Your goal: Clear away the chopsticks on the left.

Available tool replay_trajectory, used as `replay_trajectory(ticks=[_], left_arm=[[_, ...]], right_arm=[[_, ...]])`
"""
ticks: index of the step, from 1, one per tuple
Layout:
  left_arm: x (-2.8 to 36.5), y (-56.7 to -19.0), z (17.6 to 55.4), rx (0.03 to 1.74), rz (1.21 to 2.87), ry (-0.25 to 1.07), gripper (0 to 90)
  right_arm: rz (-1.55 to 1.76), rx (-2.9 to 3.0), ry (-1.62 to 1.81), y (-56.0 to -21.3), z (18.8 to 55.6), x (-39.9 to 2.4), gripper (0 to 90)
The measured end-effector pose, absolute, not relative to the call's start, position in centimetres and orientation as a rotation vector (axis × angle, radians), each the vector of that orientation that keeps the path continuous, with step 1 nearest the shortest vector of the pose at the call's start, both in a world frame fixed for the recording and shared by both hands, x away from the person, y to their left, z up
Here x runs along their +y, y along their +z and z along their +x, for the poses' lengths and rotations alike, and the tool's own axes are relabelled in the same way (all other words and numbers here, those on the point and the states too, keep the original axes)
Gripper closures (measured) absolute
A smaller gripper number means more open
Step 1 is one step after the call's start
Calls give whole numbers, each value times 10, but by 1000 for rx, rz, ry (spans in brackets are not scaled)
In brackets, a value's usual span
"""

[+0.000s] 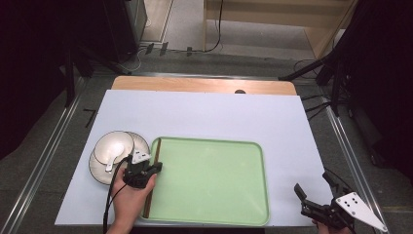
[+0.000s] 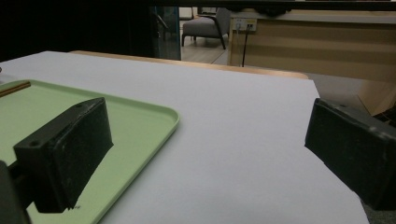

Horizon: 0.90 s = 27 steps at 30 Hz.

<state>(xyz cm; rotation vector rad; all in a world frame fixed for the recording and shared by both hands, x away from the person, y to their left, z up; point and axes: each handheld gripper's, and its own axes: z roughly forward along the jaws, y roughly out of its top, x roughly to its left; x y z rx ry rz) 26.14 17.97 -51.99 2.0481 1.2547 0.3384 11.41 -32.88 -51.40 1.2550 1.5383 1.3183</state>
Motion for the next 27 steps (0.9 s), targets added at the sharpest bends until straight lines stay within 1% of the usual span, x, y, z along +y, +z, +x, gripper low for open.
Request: replay_trajectory(ticks=[3,4,5,6,13,20,24,25,26,27], left_arm=[[181,-522,261,1243,2029,319,900],[181,-522,261,1243,2029,319,880],[181,-522,261,1237,2024,308,880],[181,-522,261,1233,2024,306,850],[180,-522,259,1192,2026,309,862],[182,-522,258,1175,2026,303,851],[184,-521,255,1152,2005,275,821],[187,-519,252,1112,1990,255,806],[187,-519,252,1112,1990,255,784],[189,-518,251,1098,1982,249,784]], right_arm=[[1252,1540,1317,-514,114,-328,8],[1252,1540,1317,-514,114,-328,8],[1253,1540,1316,-514,114,-329,8],[1255,1538,1318,-514,114,-329,8],[1254,1539,1317,-514,114,-329,8],[1254,1540,1317,-514,114,-329,8],[1255,1539,1320,-514,115,-329,8],[1254,1541,1319,-515,115,-329,8],[1254,1541,1319,-515,115,-329,8],[1255,1542,1319,-515,115,-329,8]])
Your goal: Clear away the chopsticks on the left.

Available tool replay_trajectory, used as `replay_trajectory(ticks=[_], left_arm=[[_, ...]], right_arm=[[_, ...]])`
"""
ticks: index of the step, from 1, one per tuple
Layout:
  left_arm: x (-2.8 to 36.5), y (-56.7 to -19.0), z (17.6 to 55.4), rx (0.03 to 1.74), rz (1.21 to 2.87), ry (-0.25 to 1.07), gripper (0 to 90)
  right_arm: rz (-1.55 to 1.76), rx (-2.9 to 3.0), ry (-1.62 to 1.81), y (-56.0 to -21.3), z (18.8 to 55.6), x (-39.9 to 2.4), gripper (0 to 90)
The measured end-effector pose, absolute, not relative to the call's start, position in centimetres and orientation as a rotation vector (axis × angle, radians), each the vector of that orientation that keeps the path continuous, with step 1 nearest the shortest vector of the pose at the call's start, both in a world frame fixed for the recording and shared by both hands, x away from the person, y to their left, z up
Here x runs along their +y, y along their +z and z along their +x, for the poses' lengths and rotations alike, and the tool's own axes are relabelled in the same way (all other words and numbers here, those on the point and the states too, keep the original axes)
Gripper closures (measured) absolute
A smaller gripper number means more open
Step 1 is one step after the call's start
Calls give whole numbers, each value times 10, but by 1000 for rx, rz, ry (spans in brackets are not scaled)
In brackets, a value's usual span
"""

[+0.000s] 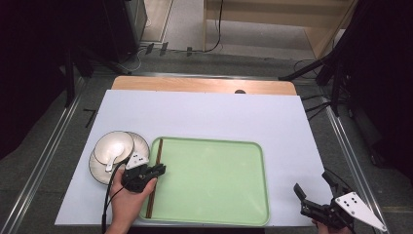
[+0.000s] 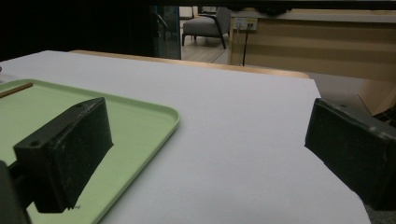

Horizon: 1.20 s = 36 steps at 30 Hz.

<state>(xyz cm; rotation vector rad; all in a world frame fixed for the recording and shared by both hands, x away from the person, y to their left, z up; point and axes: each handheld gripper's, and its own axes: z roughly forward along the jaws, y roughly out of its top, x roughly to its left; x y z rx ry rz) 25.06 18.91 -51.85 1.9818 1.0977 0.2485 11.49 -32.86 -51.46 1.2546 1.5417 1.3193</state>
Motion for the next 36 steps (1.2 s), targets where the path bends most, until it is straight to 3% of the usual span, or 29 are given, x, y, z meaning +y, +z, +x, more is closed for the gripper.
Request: replay_trajectory(ticks=[5,9,10,12,13,17,18,36], left_arm=[[209,-512,239,1028,1876,209,613],[219,-506,229,965,1861,253,439],[222,-504,225,945,1873,281,439],[229,-499,217,914,1867,300,296],[233,-497,214,901,1854,295,296],[254,-493,204,885,1802,290,117],[259,-494,202,866,1806,282,0],[331,-501,177,953,1792,410,0]], right_arm=[[1255,1543,1319,-515,115,-329,8],[1255,1543,1318,-515,115,-329,8],[1256,1543,1319,-515,115,-329,8],[1258,1543,1316,-515,115,-329,8],[1258,1543,1316,-515,115,-329,8],[1260,1544,1314,-515,116,-328,8],[1260,1544,1313,-515,116,-328,8],[1264,1555,1296,-518,117,-329,8]])
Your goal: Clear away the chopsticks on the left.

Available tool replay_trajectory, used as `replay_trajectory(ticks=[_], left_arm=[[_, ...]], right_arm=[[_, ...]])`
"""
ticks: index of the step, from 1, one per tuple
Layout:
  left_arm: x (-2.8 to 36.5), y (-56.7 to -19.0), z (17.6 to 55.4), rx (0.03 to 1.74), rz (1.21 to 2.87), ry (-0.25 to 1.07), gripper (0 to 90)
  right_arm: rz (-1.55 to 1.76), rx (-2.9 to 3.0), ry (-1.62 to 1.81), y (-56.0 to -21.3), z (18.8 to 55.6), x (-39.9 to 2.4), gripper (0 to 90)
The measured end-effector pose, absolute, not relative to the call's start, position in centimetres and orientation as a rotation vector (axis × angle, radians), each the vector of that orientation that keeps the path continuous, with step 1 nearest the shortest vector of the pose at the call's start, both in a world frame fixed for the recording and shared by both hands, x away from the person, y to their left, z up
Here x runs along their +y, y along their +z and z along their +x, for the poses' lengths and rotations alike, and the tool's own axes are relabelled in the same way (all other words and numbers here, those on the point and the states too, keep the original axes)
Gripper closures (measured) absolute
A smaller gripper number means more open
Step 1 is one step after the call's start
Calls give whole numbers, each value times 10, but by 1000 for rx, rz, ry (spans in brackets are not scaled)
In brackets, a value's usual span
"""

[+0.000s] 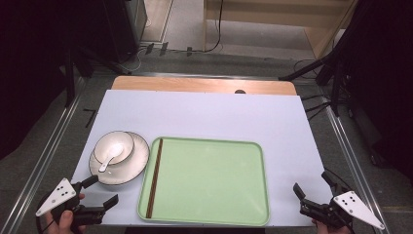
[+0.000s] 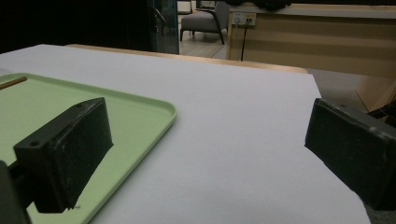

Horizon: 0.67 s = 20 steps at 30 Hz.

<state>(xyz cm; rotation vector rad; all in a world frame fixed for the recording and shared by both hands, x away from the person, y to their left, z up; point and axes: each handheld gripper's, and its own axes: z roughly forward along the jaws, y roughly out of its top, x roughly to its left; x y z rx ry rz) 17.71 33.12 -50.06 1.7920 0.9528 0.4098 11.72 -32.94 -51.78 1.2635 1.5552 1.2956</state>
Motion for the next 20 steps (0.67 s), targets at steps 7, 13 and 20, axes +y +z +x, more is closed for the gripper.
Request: replay_trajectory(ticks=[7,13,20], left_arm=[[353,-498,174,985,1761,480,0],[362,-496,172,1010,1729,502,0],[365,-496,174,1022,1707,495,0]], right_arm=[[1269,1558,1287,-519,119,-330,8],[1281,1562,1284,-520,120,-331,8],[1288,1592,1273,-523,123,-329,8]])
